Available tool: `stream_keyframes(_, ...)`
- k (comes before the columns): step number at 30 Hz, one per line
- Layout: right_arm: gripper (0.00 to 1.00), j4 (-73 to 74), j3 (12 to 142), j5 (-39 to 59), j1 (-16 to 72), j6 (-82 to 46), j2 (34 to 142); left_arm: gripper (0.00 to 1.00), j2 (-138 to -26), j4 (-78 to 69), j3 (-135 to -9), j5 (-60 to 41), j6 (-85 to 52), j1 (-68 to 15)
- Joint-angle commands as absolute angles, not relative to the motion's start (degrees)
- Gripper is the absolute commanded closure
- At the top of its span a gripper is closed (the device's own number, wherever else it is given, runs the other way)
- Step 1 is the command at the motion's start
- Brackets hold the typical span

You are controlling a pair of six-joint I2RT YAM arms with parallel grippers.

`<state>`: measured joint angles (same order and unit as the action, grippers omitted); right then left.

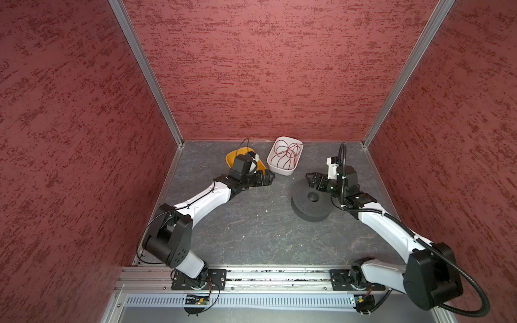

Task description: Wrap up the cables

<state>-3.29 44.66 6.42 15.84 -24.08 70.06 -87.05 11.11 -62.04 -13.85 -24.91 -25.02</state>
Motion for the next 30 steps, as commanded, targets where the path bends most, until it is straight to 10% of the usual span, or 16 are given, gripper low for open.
stream_keyframes(1,0.01,-4.2,46.5,-8.2,14.8,-17.2,70.0,0.00,-83.4,14.2,-61.7,-10.8,-20.2,-18.8)
stream_keyframes(11,0.01,10.7,40.4,-24.0,10.8,-4.3,72.7,0.01,-83.7,6.3,-54.2,-2.2,-5.6,-6.0)
stream_keyframes(30,0.01,59.2,17.7,-13.1,2.2,1.1,82.8,0.00,-85.5,-39.2,-27.2,11.0,-2.3,0.0)
